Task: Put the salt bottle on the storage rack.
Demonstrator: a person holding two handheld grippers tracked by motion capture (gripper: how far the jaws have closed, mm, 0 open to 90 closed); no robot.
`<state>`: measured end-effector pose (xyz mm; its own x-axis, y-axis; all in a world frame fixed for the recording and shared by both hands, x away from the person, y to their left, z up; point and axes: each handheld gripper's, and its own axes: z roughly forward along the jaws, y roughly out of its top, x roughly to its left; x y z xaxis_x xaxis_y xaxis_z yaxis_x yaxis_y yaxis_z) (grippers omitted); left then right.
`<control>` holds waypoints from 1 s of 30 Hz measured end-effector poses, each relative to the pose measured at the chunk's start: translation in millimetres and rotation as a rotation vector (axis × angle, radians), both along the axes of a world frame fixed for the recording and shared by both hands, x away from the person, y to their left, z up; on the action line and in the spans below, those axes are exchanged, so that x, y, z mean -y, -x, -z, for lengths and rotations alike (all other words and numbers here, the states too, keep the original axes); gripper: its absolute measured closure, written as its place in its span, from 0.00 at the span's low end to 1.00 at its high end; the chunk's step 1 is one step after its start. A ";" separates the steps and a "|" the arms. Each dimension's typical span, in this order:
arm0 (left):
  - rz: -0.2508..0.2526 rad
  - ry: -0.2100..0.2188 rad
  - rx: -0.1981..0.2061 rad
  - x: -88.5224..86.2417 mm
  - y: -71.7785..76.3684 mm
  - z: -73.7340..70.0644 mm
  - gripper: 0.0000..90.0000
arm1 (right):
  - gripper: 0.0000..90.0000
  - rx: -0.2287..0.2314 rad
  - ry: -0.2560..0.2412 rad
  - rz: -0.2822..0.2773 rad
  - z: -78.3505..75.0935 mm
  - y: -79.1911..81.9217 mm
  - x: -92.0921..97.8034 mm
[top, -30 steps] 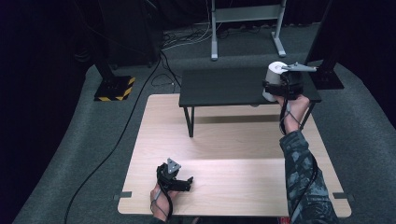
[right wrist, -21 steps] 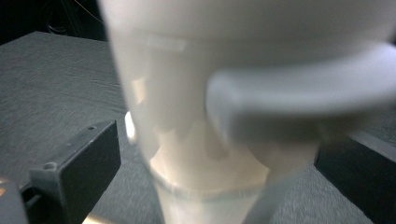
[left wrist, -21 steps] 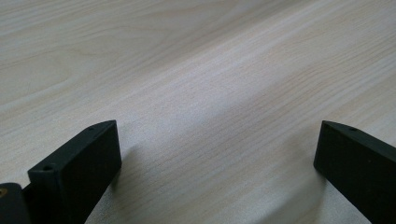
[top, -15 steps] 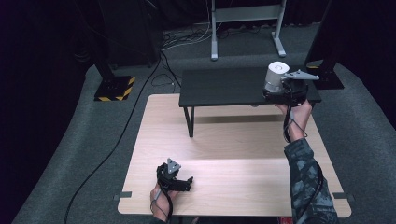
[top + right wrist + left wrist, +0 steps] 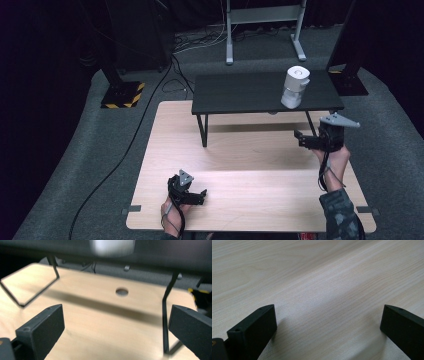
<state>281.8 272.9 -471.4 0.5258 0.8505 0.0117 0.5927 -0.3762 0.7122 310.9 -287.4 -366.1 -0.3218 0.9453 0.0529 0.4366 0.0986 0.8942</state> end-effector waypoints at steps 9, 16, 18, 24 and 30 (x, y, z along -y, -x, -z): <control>-0.001 0.000 -0.001 0.4 0.0 -0.1 0.00 | 0.00 -0.106 -0.003 -0.013 67.1 41.6 2.6; -0.001 -0.001 -0.002 0.8 -0.3 -0.2 0.00 | 0.00 -0.196 -0.043 -0.007 106.0 57.0 14.4; 0.001 -0.004 0.000 0.8 -0.3 -0.3 0.00 | 0.00 -0.208 -0.052 -0.010 109.2 58.4 17.4; -0.002 0.000 -0.001 0.9 -0.2 -0.1 0.00 | 0.00 -0.234 -0.081 -0.016 119.8 60.2 26.1; -0.003 0.000 0.000 1.2 0.2 0.0 0.00 | 0.00 -0.233 -0.102 -0.029 125.4 60.8 33.0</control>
<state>281.6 271.7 -471.4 0.5232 0.8521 0.0118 0.5940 -0.3746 0.7119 250.1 -320.4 -491.5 -0.3166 0.9218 0.2236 0.6306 0.0284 0.7756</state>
